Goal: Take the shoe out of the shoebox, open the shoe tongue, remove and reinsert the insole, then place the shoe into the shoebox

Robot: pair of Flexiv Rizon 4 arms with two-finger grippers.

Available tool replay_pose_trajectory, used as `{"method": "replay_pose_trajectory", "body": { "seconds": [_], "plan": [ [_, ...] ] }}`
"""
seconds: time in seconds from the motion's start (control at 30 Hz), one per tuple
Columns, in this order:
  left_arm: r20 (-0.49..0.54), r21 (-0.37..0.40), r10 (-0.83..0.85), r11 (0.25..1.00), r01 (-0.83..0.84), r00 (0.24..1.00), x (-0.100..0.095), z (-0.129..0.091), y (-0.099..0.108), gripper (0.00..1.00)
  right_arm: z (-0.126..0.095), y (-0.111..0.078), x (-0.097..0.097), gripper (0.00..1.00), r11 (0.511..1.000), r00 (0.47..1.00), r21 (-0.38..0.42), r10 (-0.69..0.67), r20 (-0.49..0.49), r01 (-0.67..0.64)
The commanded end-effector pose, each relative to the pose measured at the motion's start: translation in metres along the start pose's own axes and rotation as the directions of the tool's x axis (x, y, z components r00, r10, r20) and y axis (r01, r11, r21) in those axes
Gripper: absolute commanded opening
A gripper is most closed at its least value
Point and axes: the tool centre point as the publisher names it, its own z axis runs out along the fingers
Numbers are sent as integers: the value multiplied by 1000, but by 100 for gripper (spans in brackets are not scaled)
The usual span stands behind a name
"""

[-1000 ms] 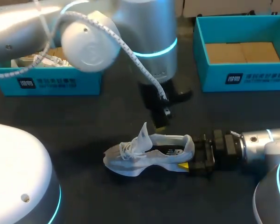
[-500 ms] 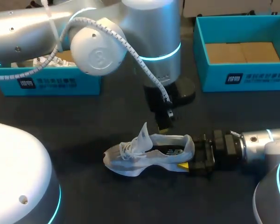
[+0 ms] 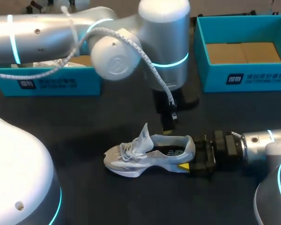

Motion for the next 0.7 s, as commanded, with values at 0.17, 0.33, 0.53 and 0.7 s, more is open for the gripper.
{"method": "replay_pose_trajectory", "body": {
  "seconds": [0.17,0.33,0.53,0.7],
  "plan": [
    [-83,-24,65,997,-67,994,-2,26,-3,0,0,1,1,0,1000,1000,5,0,0,0],
    [-83,-24,65,997,-67,994,-2,26,-3,0,0,1,1,0,1000,1000,5,0,0,0],
    [-91,-29,69,997,-72,993,-1,29,-5,0,0,1,1,0,1000,1000,5,0,0,0],
    [-98,-27,97,995,-100,990,4,44,-3,0,0,1,1,0,1000,1000,5,0,0,0]
  ]
}}
